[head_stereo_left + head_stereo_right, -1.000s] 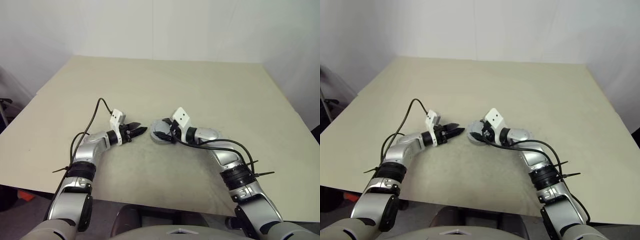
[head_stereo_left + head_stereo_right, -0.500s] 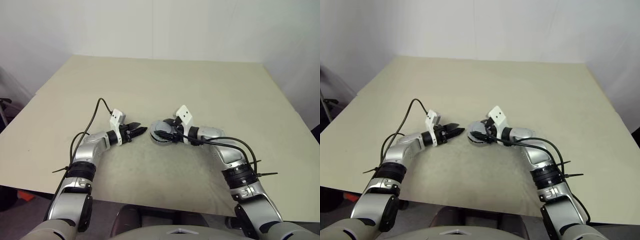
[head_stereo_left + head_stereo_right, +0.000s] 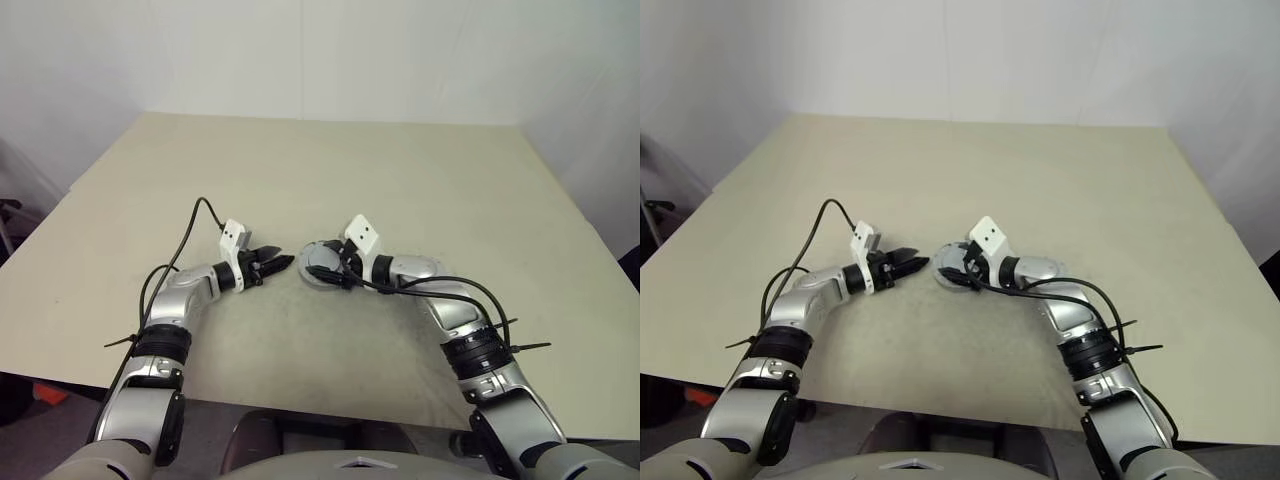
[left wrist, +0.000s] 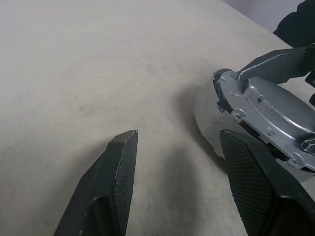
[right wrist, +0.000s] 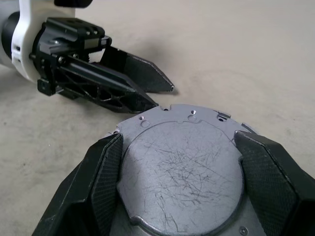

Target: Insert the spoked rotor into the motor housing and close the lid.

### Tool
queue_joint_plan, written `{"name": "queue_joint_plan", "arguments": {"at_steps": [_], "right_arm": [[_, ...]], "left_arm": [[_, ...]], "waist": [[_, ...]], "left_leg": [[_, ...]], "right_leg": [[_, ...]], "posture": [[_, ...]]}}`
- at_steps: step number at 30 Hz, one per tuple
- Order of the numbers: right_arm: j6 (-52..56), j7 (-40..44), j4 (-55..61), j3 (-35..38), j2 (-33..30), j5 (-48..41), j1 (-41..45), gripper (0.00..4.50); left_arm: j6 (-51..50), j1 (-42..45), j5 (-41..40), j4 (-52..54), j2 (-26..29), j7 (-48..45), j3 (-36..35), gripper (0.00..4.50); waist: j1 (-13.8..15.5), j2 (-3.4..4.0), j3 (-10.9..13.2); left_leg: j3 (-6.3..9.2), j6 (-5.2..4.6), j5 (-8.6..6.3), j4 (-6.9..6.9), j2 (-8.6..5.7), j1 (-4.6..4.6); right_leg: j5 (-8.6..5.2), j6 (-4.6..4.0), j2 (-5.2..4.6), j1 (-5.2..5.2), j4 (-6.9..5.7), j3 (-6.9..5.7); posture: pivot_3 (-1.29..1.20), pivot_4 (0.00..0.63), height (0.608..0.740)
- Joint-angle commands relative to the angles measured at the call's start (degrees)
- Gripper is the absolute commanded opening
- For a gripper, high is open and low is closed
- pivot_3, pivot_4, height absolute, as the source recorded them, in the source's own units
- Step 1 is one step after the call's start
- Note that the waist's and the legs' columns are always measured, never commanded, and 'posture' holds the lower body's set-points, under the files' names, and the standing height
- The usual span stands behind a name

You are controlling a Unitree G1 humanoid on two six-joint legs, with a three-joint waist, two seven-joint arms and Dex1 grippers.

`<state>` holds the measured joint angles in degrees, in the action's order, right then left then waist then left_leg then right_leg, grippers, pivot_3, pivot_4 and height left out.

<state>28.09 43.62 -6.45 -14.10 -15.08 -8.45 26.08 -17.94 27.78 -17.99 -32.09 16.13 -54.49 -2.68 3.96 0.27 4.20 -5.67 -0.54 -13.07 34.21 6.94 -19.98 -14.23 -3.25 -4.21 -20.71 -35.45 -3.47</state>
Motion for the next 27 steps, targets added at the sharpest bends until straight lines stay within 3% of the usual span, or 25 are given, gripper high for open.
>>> {"name": "queue_joint_plan", "arguments": {"at_steps": [1, 27], "right_arm": [[0.5, 0.5, 1.5, 0.3, 0.4, -1.3, 0.5, 3.15], [-1.5, -2.1, 0.6, 0.3, 1.7, 0.2, 2.5, 3.15]], "left_arm": [[0.3, -0.2, -0.7, 2.0, 0.3, 0.0, -0.5, 2.78], [0.5, -0.5, -0.4, 1.4, 0.4, 0.1, -0.5, 2.78]], "waist": [[0.0, 0.00, 0.0], [0.0, 0.00, 0.0]], "left_leg": [[0.00, 0.00, 0.00, 0.00, 0.00, -0.01], [0.00, -0.02, 0.00, 0.00, 0.00, -0.02]], "right_leg": [[0.00, 0.00, 0.00, -0.01, 0.00, 0.00], [0.00, 0.00, 0.00, -0.15, 0.01, 0.00]], "posture": [[0.00, 0.000, 0.740], [0.00, 0.000, 0.740]]}}
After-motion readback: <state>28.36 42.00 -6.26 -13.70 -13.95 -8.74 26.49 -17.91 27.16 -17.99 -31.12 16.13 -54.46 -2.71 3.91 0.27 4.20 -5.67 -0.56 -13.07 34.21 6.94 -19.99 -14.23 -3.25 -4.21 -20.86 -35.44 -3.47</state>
